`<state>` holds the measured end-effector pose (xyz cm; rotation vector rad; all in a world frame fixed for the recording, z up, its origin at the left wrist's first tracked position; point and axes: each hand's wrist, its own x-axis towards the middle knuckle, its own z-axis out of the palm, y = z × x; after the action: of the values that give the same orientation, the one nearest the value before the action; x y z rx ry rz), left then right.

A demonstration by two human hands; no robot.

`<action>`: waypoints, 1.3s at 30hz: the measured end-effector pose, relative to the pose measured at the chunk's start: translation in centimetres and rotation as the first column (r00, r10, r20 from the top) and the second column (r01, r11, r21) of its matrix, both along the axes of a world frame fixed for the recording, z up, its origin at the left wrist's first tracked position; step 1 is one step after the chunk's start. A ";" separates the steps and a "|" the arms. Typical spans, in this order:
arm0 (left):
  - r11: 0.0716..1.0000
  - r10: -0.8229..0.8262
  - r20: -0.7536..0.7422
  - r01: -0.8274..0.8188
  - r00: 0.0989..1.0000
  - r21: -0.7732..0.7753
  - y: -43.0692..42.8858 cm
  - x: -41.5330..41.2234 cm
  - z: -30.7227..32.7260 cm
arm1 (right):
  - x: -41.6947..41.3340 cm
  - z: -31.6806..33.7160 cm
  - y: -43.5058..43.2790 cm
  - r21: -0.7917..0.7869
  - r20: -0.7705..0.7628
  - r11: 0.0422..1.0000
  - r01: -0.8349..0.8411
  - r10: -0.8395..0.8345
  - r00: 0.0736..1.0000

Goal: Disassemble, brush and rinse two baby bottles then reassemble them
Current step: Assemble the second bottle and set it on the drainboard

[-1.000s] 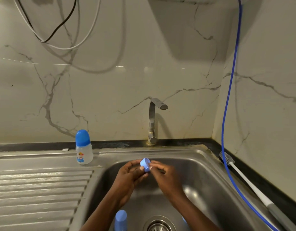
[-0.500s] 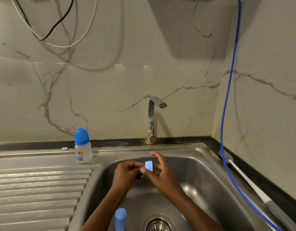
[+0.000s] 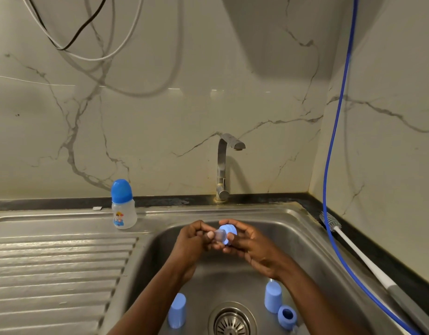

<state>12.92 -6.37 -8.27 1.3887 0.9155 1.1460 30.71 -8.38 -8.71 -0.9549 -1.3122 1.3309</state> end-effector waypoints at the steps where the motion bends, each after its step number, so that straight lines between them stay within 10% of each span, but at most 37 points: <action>1: 1.000 -0.004 0.001 0.004 1.000 -0.013 -0.1 0.0 -0.1 | -0.1 -0.2 0.1 -0.003 0.003 1.000 0.007 -0.007 1.000; 9: 0.993 -0.106 0.042 0.108 0.993 -0.042 -0.4 1.0 -1.0 | -0.4 -1.8 0.4 0.152 0.150 0.969 0.195 -0.218 0.964; 27: 0.885 0.464 -0.062 -0.465 0.884 -0.006 -1.1 2.4 -0.2 | -3.1 -1.6 0.6 0.216 0.144 0.917 0.334 -0.369 0.918; 39: 0.970 0.125 0.010 -0.120 0.992 -0.210 1.2 -0.2 -0.6 | -1.6 -1.0 0.3 0.160 0.209 0.978 0.135 -0.168 0.963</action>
<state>12.77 -5.16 -8.83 1.1600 1.0851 1.1203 29.11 -8.04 -9.71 -1.1032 -1.4514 1.0192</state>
